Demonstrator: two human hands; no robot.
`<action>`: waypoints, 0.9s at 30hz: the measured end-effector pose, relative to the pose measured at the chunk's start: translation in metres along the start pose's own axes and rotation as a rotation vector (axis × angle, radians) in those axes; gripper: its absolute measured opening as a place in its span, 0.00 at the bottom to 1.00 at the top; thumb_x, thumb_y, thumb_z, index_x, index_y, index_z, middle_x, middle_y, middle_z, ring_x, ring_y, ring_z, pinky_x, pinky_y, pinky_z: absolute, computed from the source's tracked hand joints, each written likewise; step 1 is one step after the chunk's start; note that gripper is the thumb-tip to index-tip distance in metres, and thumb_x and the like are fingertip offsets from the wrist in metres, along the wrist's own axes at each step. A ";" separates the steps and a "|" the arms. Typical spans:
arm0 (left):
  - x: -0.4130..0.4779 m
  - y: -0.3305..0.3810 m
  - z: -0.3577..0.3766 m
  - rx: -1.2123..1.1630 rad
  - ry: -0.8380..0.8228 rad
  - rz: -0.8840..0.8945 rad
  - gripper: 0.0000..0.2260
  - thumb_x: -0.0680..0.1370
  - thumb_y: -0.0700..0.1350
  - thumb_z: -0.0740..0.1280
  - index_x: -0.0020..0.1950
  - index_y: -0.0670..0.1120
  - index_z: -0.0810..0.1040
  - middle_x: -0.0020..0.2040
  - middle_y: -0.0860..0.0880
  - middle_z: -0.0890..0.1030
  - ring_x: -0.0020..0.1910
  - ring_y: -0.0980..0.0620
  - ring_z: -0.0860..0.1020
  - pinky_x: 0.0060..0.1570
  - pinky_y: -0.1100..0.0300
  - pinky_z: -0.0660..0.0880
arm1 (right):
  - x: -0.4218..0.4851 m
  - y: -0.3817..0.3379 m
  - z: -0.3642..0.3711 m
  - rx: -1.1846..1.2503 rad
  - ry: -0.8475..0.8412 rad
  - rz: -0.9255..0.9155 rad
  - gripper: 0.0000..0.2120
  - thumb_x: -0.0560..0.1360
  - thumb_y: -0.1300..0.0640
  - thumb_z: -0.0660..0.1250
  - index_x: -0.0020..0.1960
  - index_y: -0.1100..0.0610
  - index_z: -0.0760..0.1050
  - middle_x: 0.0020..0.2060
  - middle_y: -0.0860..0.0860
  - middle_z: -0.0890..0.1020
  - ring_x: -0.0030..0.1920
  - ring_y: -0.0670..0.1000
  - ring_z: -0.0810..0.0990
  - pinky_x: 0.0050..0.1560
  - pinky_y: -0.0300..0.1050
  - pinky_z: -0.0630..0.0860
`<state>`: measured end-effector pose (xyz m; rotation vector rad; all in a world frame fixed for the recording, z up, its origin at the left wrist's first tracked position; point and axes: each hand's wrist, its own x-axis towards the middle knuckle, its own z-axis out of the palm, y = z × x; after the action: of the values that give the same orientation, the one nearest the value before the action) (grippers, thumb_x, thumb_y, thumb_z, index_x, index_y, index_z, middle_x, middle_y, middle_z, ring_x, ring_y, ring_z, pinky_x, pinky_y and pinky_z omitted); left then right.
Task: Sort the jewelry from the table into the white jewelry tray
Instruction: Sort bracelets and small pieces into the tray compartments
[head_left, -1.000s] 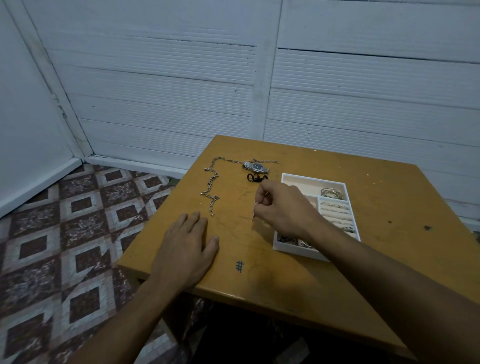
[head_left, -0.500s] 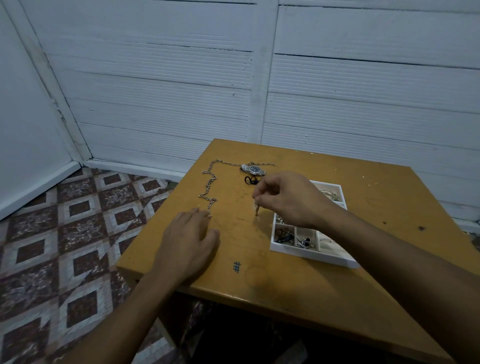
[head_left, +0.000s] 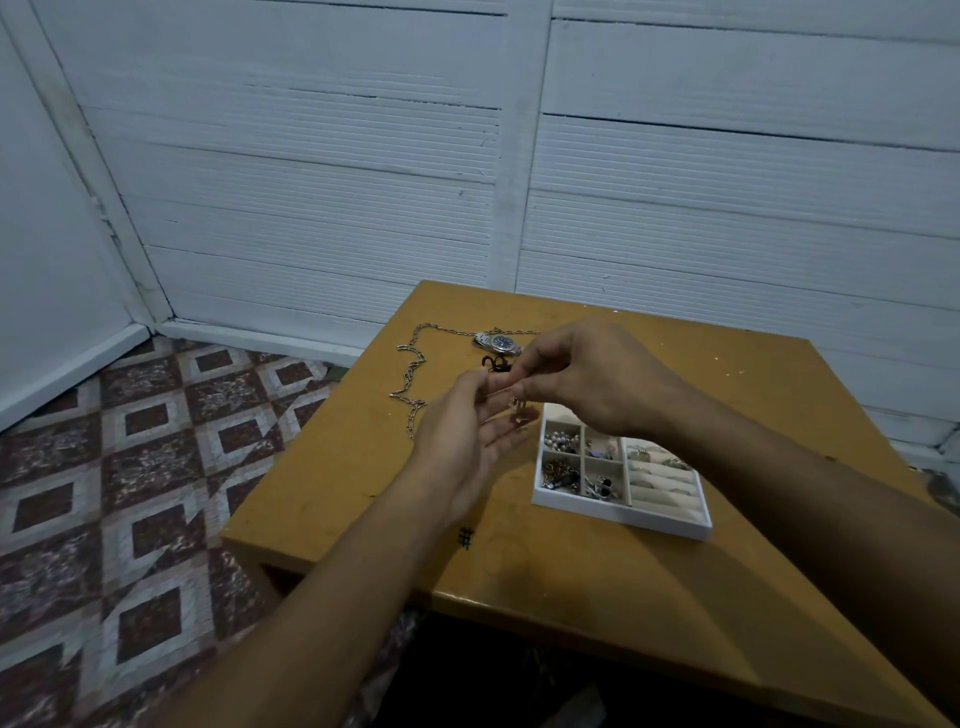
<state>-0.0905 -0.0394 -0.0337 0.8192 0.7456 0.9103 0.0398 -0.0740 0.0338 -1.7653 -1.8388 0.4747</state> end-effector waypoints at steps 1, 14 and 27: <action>0.000 -0.001 0.003 -0.009 -0.016 -0.007 0.14 0.82 0.48 0.56 0.46 0.44 0.78 0.46 0.43 0.84 0.52 0.42 0.82 0.52 0.51 0.78 | 0.000 0.001 0.000 0.000 0.002 0.000 0.03 0.72 0.58 0.73 0.45 0.51 0.84 0.39 0.45 0.84 0.43 0.43 0.82 0.50 0.45 0.79; 0.005 -0.009 0.013 -0.108 -0.092 -0.256 0.20 0.82 0.52 0.56 0.62 0.37 0.75 0.54 0.36 0.82 0.52 0.42 0.83 0.50 0.53 0.80 | -0.003 0.024 -0.005 -0.058 0.057 0.084 0.02 0.73 0.58 0.72 0.44 0.51 0.82 0.38 0.46 0.84 0.40 0.45 0.83 0.50 0.50 0.80; 0.018 -0.015 0.025 0.068 -0.175 -0.351 0.20 0.82 0.53 0.56 0.61 0.38 0.75 0.55 0.38 0.82 0.53 0.42 0.82 0.52 0.53 0.79 | -0.011 0.054 -0.009 -0.076 0.132 0.187 0.02 0.72 0.59 0.73 0.44 0.54 0.83 0.39 0.48 0.83 0.41 0.46 0.80 0.44 0.39 0.75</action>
<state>-0.0569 -0.0356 -0.0378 0.7859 0.7405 0.4954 0.0886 -0.0817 0.0067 -1.9813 -1.6286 0.3535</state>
